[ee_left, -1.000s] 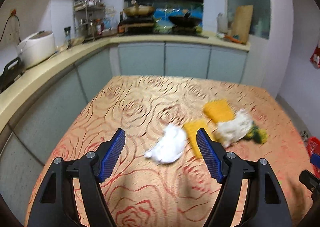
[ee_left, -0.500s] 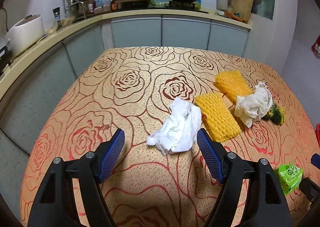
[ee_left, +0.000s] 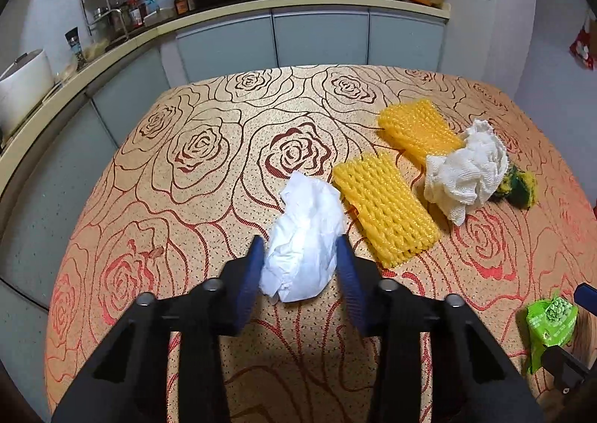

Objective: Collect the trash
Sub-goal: 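Grasp the white tissue with the left tool while the right tool grasps the green snack bag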

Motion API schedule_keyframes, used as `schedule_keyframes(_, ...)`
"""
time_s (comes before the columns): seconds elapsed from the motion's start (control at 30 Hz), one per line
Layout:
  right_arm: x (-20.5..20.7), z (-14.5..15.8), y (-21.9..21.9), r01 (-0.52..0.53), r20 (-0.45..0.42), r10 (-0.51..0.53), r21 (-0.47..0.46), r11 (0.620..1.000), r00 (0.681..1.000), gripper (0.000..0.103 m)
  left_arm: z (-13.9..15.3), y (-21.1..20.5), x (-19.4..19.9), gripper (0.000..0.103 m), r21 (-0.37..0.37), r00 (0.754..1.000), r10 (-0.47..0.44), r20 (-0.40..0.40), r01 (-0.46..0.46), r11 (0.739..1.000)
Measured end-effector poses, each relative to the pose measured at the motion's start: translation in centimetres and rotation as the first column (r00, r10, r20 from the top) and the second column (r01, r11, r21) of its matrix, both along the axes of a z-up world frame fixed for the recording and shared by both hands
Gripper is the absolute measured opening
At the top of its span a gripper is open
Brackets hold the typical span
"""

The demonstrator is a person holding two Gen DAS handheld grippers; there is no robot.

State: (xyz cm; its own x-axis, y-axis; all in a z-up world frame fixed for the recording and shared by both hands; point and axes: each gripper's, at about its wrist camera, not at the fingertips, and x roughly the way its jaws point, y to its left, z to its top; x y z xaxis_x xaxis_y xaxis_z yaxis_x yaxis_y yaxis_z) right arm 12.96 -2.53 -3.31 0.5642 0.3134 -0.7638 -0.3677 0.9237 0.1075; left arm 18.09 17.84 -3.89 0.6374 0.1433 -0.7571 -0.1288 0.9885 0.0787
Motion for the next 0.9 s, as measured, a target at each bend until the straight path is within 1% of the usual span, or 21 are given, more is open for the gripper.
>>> schedule_keyframes(0.1,0.3,-0.2,0.0,0.000,-0.013,0.000,-0.004,1.000,1.000,0.070,-0.1,0.1,0.0,0.024,-0.006,1.000,0.000,-0.004,0.000,1.000)
schedule_keyframes(0.17,0.3,-0.3,0.2,-0.003,-0.014,0.003,-0.009,1.000,1.000,0.070,-0.1,0.0,0.0,0.021,-0.004,1.000,-0.003,-0.002,0.003,1.000)
schedule_keyframes(0.23,0.3,-0.5,0.4,-0.018,-0.022,0.017,-0.013,1.000,1.000,0.058,-0.1,0.0,-0.1,0.020,-0.005,1.000,-0.004,0.001,0.004,1.000)
schedule_keyframes(0.3,0.3,-0.8,0.5,-0.030,-0.041,0.029,-0.012,0.999,0.999,0.052,0.0,0.0,-0.2,0.019,-0.008,1.000,-0.004,0.005,0.004,1.000)
schedule_keyframes(0.37,0.2,-0.8,0.5,-0.030,-0.036,0.029,-0.009,1.000,0.999,0.051,0.0,-0.1,-0.4,0.019,-0.009,1.000,-0.003,0.009,0.003,1.000)
schedule_keyframes(0.43,0.1,-0.6,0.6,-0.033,-0.029,0.033,-0.011,0.999,0.999,0.047,0.2,-0.1,-0.8,0.019,-0.009,1.000,-0.003,0.020,0.003,1.000)
schedule_keyframes(0.67,0.1,-0.1,0.2,-0.025,-0.008,0.025,-0.009,1.000,1.000,0.043,1.3,-0.3,-1.8,0.018,-0.004,0.998,0.003,0.064,-0.003,1.000)
schedule_keyframes(0.9,0.1,2.1,-0.6,-0.006,0.060,0.005,0.012,1.000,0.998,0.042,3.4,-0.8,-2.8,0.018,0.002,0.992,0.010,0.129,-0.010,1.000)
